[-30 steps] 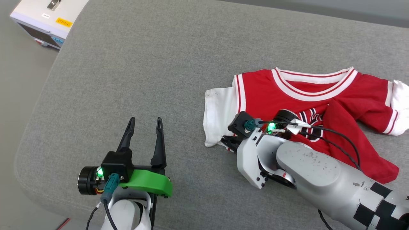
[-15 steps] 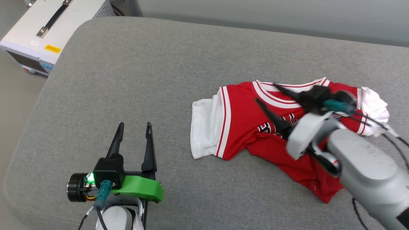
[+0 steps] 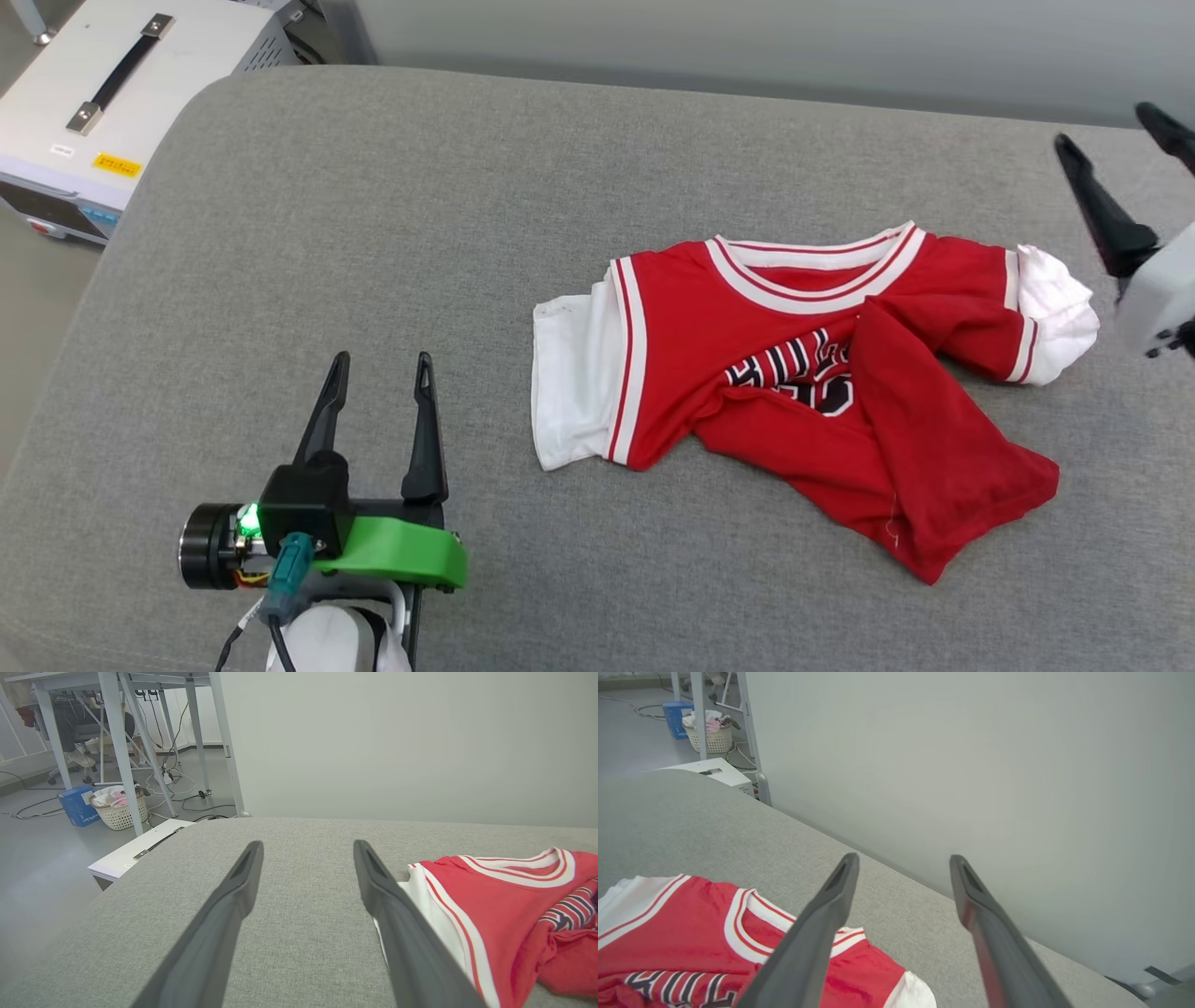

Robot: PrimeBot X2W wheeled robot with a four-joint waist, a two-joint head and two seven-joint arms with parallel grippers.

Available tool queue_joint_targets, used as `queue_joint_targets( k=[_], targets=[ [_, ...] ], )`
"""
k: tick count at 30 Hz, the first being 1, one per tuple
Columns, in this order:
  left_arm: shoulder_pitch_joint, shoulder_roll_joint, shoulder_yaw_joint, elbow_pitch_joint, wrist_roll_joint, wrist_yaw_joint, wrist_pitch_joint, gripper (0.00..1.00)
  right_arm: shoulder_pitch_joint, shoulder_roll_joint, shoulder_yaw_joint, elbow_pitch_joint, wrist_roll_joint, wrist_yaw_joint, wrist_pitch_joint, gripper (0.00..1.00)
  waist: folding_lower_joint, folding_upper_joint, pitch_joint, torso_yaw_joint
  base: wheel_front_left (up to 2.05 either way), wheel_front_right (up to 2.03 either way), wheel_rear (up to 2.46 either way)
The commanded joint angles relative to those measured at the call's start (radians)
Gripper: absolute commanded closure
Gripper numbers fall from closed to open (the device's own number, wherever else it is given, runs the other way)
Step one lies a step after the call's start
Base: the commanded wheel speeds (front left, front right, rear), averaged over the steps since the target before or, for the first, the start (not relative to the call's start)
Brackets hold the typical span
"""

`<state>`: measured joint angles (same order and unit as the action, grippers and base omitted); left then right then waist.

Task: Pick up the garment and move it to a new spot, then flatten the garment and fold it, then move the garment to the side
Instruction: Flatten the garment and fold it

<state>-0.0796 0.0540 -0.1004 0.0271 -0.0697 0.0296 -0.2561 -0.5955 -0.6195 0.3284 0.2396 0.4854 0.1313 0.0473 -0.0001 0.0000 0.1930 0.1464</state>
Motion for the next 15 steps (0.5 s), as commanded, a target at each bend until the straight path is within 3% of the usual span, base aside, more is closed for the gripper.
queue_joint_targets(
  k=[1,8,11,15],
  targets=[
    [0.002,-0.004,0.0,-0.006,0.009,-0.005,-0.006,0.0,0.012,-0.02,-0.003,-0.01,0.014,-0.001,0.068,0.0,0.0001,0.0,0.01,0.002,0.0,0.0,0.0],
    [-0.021,-0.004,-0.017,-0.007,0.0,-0.002,-0.006,0.0,0.017,-0.122,-0.009,0.013,0.14,-0.001,0.446,0.0,0.0001,0.0,0.053,0.018,0.0,0.0,0.0],
    [-0.03,-0.004,-0.024,-0.007,-0.007,0.004,-0.006,0.0,0.022,-0.143,-0.013,0.041,0.176,-0.001,0.544,0.0,0.0001,0.0,0.073,0.025,0.0,0.0,0.0],
    [-0.045,-0.004,-0.038,-0.006,-0.015,0.01,-0.006,0.0,0.036,-0.132,-0.029,0.101,0.2,-0.001,0.594,0.0,0.0001,0.0,0.107,0.038,0.0,0.0,0.0]
  ],
)
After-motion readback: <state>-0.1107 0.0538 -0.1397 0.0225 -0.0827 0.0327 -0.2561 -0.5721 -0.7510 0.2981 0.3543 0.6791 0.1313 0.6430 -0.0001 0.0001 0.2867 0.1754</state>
